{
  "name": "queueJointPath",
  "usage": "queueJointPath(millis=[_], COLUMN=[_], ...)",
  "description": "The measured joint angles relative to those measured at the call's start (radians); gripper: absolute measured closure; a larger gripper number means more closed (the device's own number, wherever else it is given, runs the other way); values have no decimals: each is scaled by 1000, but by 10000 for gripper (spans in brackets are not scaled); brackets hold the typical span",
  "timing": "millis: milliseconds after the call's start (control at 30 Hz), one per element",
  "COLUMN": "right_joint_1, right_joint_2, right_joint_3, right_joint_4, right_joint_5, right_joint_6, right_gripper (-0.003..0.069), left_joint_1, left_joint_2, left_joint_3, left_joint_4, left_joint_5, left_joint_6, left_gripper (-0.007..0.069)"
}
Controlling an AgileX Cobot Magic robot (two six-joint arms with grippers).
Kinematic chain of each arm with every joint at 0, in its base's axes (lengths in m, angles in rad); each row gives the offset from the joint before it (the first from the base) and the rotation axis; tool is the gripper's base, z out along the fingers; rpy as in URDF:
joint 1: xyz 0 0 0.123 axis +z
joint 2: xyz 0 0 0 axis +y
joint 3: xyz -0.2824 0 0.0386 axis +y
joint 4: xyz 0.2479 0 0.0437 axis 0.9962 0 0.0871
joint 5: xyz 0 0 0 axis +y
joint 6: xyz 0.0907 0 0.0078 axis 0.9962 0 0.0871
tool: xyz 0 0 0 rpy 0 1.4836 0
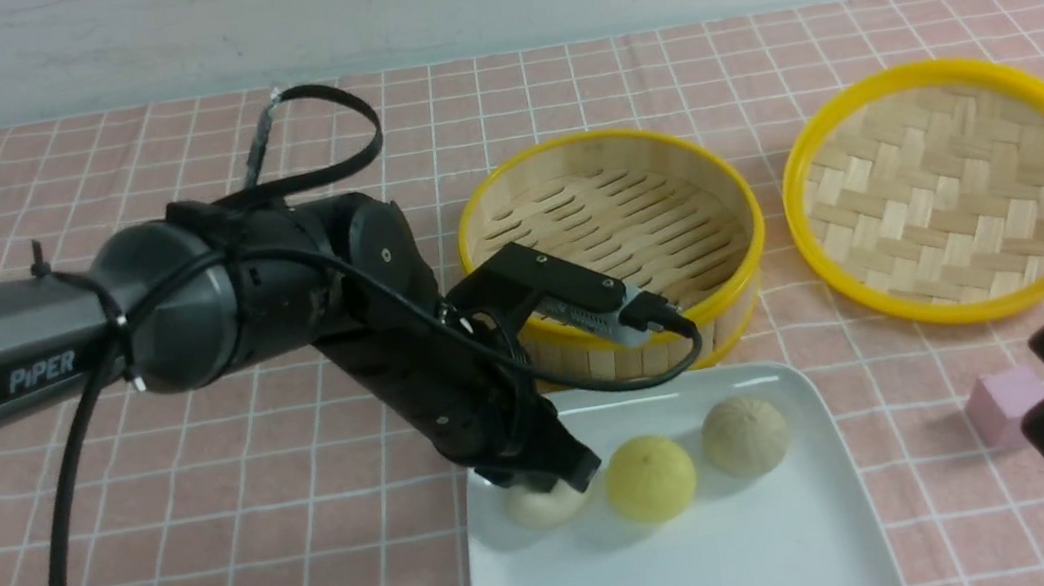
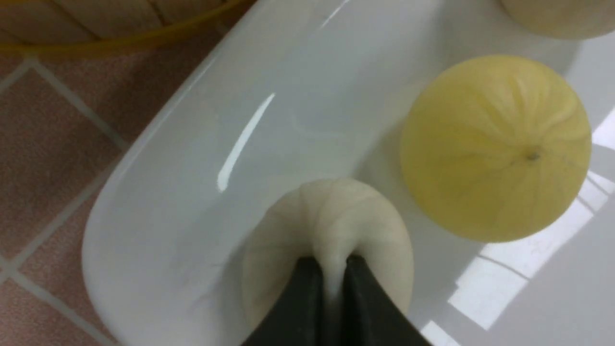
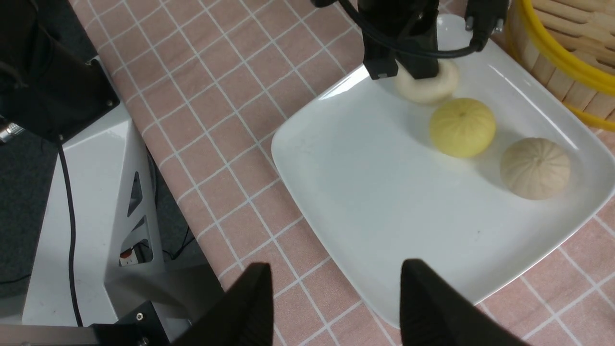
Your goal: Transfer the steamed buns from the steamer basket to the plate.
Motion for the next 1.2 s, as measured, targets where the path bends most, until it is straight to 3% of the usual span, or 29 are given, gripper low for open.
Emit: queueJointPath(millis=[233,367,600,700,933,1200], right_joint_1=[0,0,0,0,0,0], right_joint_2=[0,0,0,0,0,-17], right_joint_3=[0,0,0,0,0,0], right_joint_4=[0,0,0,0,0,-122], right_joint_5=[0,0,0,0,0,-104], right_joint_6=[0,0,0,0,-1,-3], right_gripper=[291,291,291,291,291,291], left_joint_1=[0,0,0,0,0,0], left_joint_2=[0,0,-2,-26,-167,-438], left_joint_3=[-3,-3,-3,-3,-25,-49], left_joint_4=[0,0,7,9,9,59], left_joint_5=[5,36,105,96,46,32], left_joint_6=[0,2,48,50,42,-11], left_gripper=[532,435,79,-25,-62,58])
